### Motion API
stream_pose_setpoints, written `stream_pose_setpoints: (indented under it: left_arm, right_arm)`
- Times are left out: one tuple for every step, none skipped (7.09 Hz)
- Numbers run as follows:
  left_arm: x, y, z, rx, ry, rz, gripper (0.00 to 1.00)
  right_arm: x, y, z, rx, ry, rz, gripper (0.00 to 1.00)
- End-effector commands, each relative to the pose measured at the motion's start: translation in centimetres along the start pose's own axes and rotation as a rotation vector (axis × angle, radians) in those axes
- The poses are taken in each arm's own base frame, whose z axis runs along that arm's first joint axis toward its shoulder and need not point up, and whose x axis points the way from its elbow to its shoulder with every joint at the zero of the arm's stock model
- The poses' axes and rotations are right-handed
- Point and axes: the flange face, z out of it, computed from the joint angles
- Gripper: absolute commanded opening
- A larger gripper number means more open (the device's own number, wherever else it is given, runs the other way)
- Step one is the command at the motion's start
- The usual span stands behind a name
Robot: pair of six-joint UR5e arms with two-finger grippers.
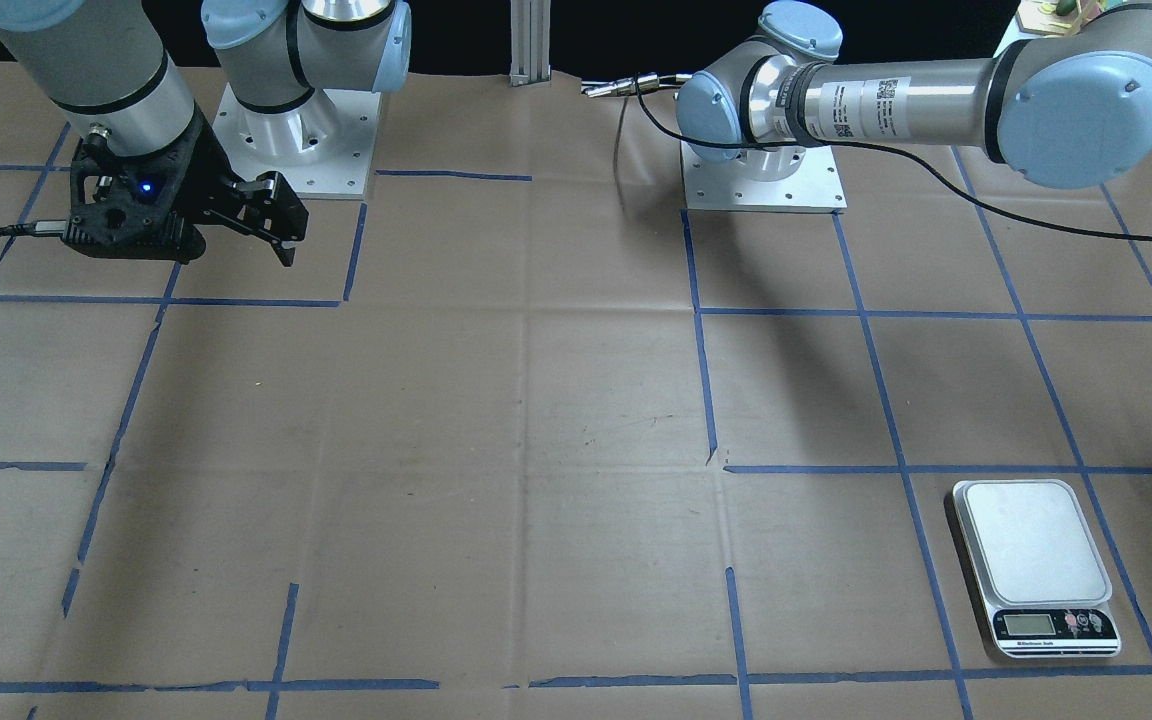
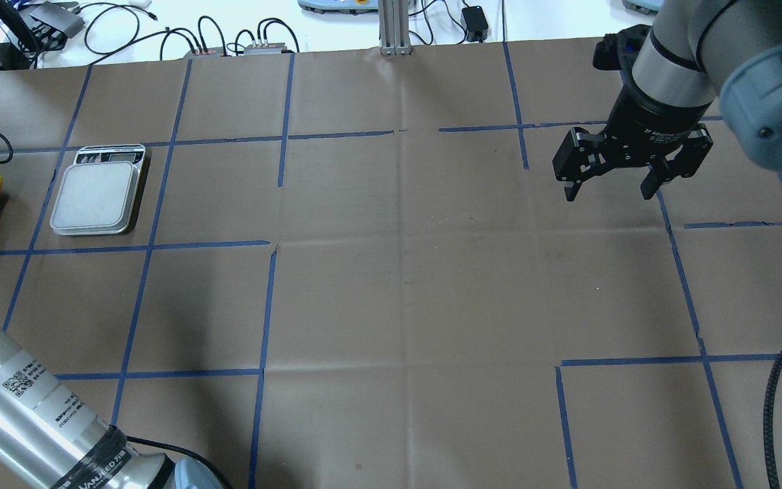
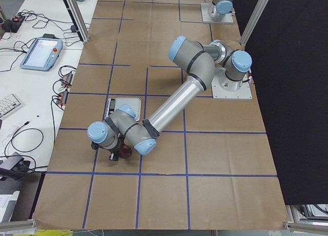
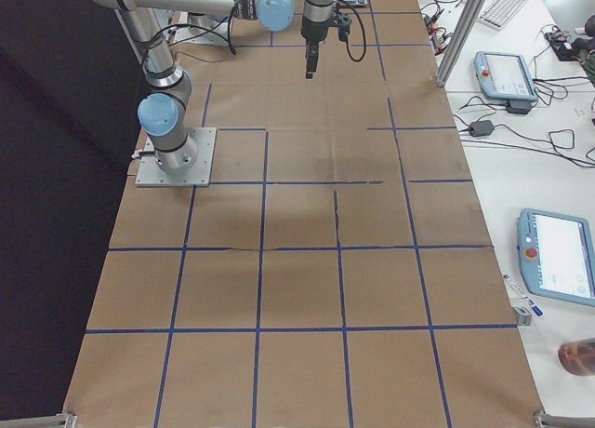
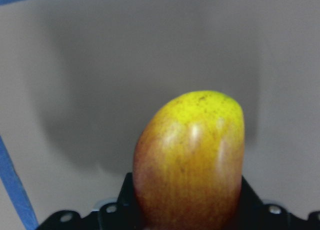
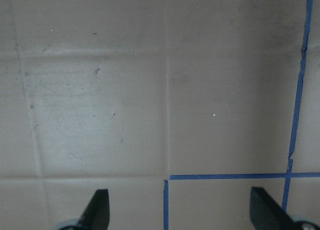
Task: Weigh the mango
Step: 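Carry the mango with the left gripper onto the white tray and release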
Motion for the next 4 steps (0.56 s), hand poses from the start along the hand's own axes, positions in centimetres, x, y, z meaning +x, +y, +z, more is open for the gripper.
stream_pose_setpoints:
  left_arm:
    - [8.4,-3.9,-4.1,-0.059,0.059,0.018,0.05]
    - [15.6,-7.4,-6.6,-0.055,0.037,0.067,0.05]
    - [20.1,-8.0,-6.3,-0.083,0.049,0.057,0.05]
    - [22.1,-7.0,-4.8,-0.108,0.063,0.005,0.05]
  right_arm:
    - [0.0,0.0,0.0,0.000,0.000,0.000,1.00]
    - [0.0,0.0,0.0,0.000,0.000,0.000,1.00]
    - [0.0,0.0,0.0,0.000,0.000,0.000,1.00]
    - [0.0,0.0,0.0,0.000,0.000,0.000,1.00]
